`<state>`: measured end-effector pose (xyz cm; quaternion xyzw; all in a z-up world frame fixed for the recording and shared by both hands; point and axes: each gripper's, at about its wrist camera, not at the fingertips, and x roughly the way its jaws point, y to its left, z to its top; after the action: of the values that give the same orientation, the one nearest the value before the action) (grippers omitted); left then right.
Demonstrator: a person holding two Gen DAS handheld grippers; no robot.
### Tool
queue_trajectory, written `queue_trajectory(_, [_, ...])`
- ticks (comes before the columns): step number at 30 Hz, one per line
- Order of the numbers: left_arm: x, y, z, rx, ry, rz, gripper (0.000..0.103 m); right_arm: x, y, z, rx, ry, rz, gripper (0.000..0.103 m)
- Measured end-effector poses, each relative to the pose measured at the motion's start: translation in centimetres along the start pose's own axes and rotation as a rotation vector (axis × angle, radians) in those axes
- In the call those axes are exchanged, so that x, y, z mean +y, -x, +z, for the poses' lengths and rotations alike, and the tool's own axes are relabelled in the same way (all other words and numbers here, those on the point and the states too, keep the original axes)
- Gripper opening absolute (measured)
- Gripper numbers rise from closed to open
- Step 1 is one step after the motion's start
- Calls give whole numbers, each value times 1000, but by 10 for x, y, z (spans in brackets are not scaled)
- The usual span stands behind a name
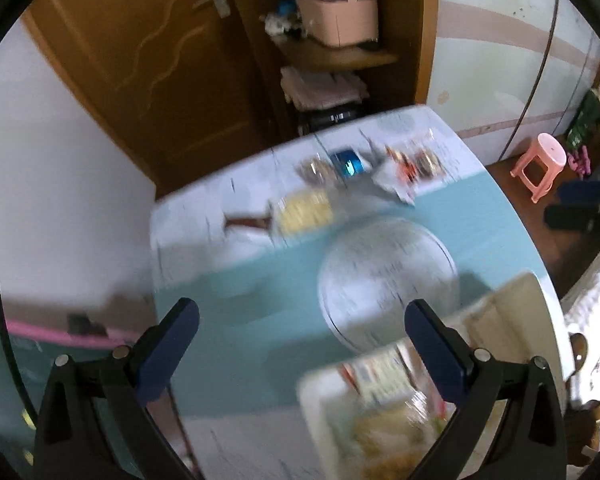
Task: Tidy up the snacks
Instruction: 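Move both open tools back over the snacks on the table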
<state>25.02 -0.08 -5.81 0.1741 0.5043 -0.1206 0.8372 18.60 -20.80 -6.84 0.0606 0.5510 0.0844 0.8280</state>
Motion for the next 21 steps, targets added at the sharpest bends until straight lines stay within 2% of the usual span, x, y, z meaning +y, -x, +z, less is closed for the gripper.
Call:
queue_trajectory(4, [18, -13, 46, -33, -81, 41, 103, -7, 9, 48, -55, -35, -17, 59])
queue_trajectory(7, [28, -29, 75, -51, -126, 44, 103, -13, 5, 81, -65, -59, -18, 59])
queue_trajectory(12, [37, -73, 106, -35, -177, 10, 103, -25, -31, 125, -33, -131, -9, 63])
queue_trajectory(16, [30, -124, 107, 25, -257, -17, 103, -39, -77, 144, 30, -202, 9, 63])
queue_trajectory(21, [10, -182, 85, 116, -414, -68, 103, -57, -148, 139, 147, -287, 2, 63])
